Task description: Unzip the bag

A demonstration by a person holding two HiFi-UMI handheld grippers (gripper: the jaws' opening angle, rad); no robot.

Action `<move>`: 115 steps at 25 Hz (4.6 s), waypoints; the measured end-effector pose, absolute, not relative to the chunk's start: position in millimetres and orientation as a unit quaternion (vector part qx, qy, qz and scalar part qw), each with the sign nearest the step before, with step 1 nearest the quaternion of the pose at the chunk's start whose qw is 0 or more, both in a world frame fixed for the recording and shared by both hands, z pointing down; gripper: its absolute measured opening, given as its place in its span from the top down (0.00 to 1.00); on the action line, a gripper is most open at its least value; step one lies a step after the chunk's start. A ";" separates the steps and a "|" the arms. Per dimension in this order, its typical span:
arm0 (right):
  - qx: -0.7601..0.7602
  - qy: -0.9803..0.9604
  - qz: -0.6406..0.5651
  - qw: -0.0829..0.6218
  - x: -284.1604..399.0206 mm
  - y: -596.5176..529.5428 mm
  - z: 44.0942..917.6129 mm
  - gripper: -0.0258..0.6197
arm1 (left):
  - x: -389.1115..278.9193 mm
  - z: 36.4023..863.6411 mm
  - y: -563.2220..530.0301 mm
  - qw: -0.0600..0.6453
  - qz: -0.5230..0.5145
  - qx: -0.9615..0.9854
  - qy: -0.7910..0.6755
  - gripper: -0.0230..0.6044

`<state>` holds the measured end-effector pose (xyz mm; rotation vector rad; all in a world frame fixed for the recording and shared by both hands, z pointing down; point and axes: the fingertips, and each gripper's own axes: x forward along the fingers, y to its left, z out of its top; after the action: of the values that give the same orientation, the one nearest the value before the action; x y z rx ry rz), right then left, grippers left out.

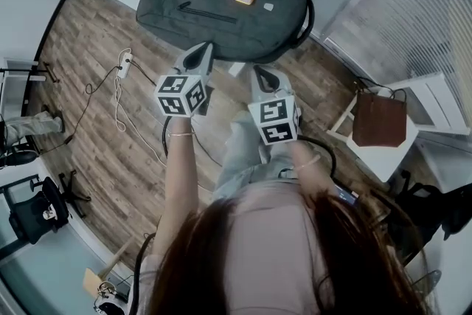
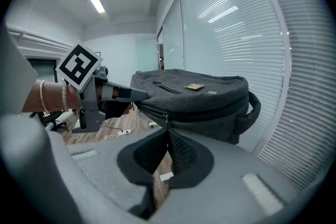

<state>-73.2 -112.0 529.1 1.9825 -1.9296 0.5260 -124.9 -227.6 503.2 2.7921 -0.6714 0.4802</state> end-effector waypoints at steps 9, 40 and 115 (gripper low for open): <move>0.714 -0.656 0.190 0.150 -52.4 -103.0 528.4 0.95 | -128.3 502.0 -227.9 0.115 0.159 0.953 -0.229 0.95; 0.736 -0.633 0.182 0.158 13.6 -89.1 511.1 0.95 | -128.5 501.5 -225.6 0.109 0.158 0.951 -0.243 0.95; 0.577 -0.759 0.212 0.215 0.3 -75.0 479.6 0.95 | -15.9 449.2 -98.0 -0.147 0.296 0.935 -0.128 0.68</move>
<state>0.3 -75.0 479.6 1.5989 -2.1045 0.5892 -15.9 -98.0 449.2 3.2498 -0.4440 1.0270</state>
